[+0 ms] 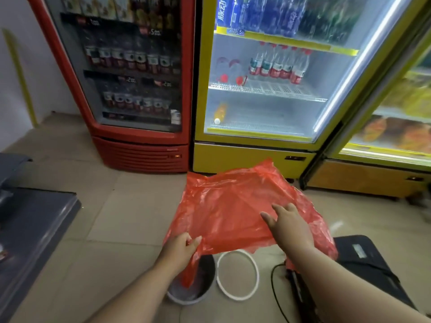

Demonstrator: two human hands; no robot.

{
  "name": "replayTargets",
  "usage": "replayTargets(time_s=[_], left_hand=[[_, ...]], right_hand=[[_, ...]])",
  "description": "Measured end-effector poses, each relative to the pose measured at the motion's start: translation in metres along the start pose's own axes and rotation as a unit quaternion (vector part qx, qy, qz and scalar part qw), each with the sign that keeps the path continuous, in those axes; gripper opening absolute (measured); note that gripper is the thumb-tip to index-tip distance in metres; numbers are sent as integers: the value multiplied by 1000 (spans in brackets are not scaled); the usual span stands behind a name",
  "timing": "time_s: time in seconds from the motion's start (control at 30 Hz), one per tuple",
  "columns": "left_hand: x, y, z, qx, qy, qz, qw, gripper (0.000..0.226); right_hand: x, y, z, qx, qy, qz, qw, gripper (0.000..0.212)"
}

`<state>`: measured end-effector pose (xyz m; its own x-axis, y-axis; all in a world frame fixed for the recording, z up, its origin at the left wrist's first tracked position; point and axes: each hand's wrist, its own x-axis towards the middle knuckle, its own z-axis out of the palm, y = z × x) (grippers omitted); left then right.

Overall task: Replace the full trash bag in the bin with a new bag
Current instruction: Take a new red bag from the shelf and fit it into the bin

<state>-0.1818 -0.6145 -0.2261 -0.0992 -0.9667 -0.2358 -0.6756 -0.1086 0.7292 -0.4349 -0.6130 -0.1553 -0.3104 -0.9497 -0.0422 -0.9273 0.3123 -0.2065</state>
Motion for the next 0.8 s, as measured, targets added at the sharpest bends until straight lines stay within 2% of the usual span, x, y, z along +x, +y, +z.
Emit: replayTargets(time_s=[0.23, 0.47, 0.63, 0.8], left_hand=[[14, -42, 75, -13, -34, -62, 997, 41], [34, -117, 130, -16, -58, -97, 993, 38], [51, -176, 146, -6, -1, -110, 994, 41], [72, -235, 152, 6, 4, -96, 995, 39]], right_hand=[[19, 31, 67, -10, -37, -13, 999, 54], [26, 37, 161, 28, -37, -24, 999, 53], [28, 26, 237, 50, -19, -37, 998, 50], [25, 4, 313, 81, -20, -75, 994, 50]])
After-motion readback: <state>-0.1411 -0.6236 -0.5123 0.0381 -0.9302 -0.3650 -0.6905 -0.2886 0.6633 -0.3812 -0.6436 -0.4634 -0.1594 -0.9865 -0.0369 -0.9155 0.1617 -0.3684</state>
